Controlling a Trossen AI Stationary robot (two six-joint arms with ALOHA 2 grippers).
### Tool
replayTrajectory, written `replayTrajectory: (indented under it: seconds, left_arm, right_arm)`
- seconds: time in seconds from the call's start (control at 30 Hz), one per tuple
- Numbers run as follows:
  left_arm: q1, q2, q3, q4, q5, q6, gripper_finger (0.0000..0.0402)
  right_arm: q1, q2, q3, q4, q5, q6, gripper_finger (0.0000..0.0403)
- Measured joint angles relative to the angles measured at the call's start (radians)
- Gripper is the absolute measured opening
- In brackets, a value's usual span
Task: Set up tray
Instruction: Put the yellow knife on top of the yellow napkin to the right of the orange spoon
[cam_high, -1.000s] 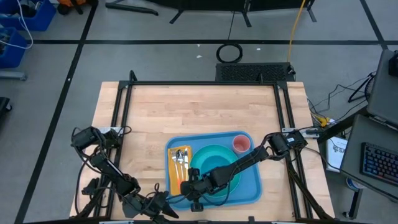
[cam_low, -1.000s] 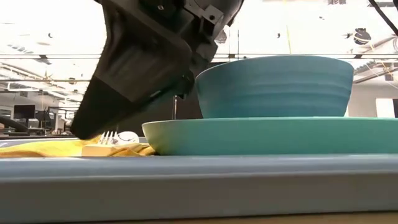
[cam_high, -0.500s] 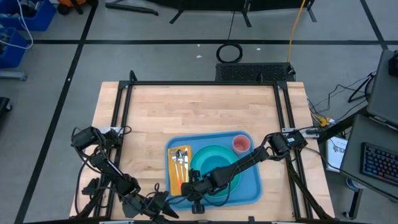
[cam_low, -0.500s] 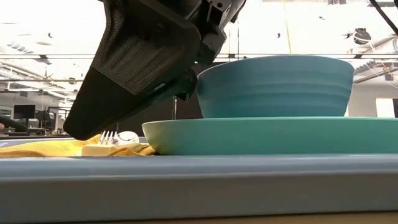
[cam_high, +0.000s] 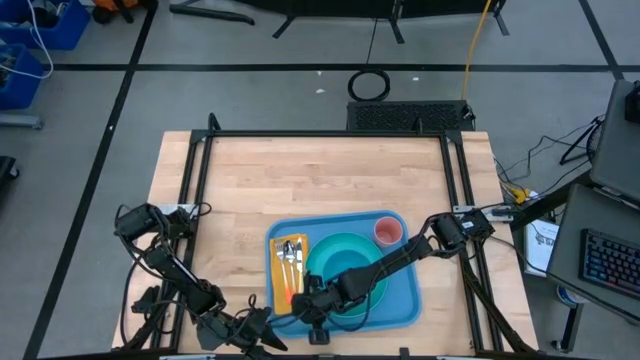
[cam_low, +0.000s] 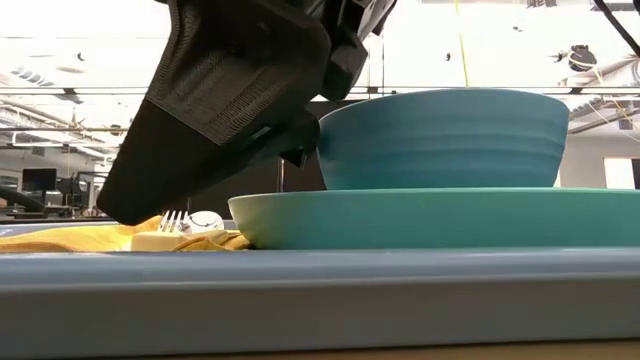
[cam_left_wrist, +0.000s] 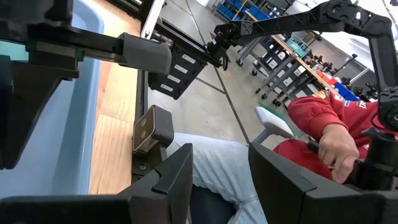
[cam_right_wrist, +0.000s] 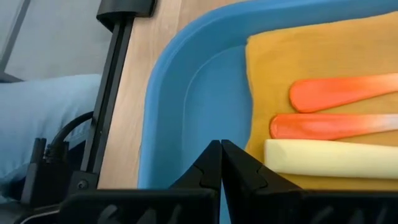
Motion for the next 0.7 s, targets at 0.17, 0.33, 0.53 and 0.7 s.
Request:
replayTrajectory:
  seconds: [0.17, 0.33, 0.53, 0.7]
  left_arm:
    - [0.000, 0.000, 0.000, 0.000, 0.000, 0.000, 0.0159]
    - [0.000, 0.000, 0.000, 0.000, 0.000, 0.000, 0.0159]
    - [0.000, 0.000, 0.000, 0.000, 0.000, 0.000, 0.0159]
    - [0.000, 0.000, 0.000, 0.000, 0.000, 0.002, 0.0159]
  right_arm:
    - [-0.006, 0.000, -0.017, 0.002, 0.024, 0.015, 0.0000]
    - [-0.015, 0.000, -0.049, 0.027, 0.005, 0.048, 0.0000]
    - [-0.012, 0.000, -0.055, 0.047, 0.050, 0.037, 0.0000]
    - [-0.012, 0.000, -0.055, 0.045, 0.075, 0.038, 0.0000]
